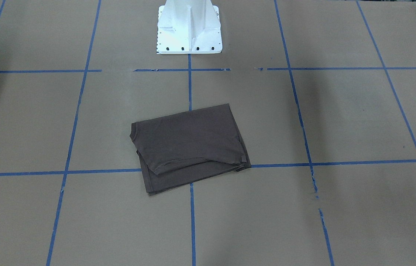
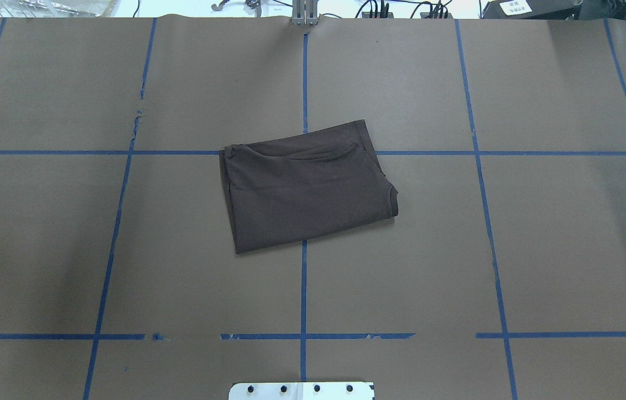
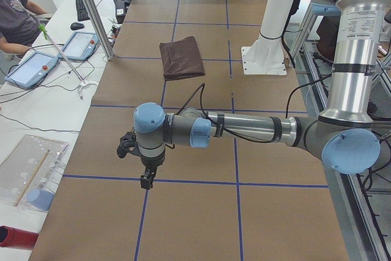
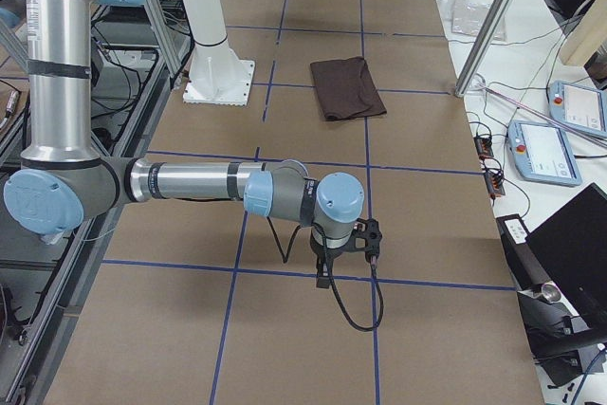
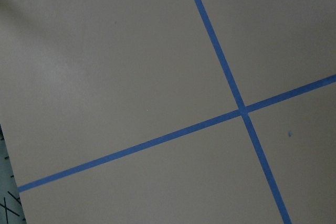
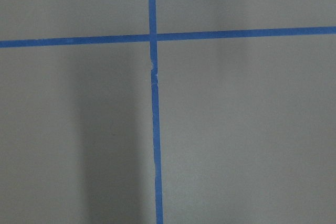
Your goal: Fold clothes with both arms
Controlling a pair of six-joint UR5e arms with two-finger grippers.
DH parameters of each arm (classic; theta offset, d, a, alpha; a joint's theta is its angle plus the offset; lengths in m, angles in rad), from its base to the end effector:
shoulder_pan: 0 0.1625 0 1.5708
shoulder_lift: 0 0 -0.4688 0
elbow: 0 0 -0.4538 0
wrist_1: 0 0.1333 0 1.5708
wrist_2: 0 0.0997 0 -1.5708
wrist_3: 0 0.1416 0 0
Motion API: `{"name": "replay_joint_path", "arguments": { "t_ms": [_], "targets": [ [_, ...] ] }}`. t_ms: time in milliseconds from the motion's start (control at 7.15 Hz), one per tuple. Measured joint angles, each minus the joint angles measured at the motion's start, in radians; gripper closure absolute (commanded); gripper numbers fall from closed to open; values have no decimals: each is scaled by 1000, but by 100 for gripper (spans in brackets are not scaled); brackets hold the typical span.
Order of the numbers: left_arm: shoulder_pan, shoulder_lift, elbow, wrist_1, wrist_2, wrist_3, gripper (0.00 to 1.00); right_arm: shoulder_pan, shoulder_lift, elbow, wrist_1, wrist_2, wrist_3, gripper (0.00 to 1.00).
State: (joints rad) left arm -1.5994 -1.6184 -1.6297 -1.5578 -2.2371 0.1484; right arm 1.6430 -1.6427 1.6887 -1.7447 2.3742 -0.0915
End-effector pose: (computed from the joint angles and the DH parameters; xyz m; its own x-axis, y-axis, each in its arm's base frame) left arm -0.0624 -0.5816 0.6840 0.7830 0.1820 -0.5948 -0.0883 0.9791 0.1833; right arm 0.0678 -0.5024 0.7194 0.6895 0.0507 0.7225 -0.0086 0.9981 -0.0618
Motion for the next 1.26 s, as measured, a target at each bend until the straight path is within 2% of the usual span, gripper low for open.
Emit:
{"name": "replay_joint_path", "arguments": {
  "t_ms": [280, 699, 1259],
  "targets": [
    [4, 2, -21, 59, -2, -14, 0, 27, -1, -5, 0, 18, 1, 0],
    [6, 3, 28, 5, -11, -13, 0, 42, -9, -8, 6, 21, 0, 0],
    [6, 5, 32, -2, -15, -11, 0, 39, -18, -104, 204, 19, 97, 0]
  ]
}}
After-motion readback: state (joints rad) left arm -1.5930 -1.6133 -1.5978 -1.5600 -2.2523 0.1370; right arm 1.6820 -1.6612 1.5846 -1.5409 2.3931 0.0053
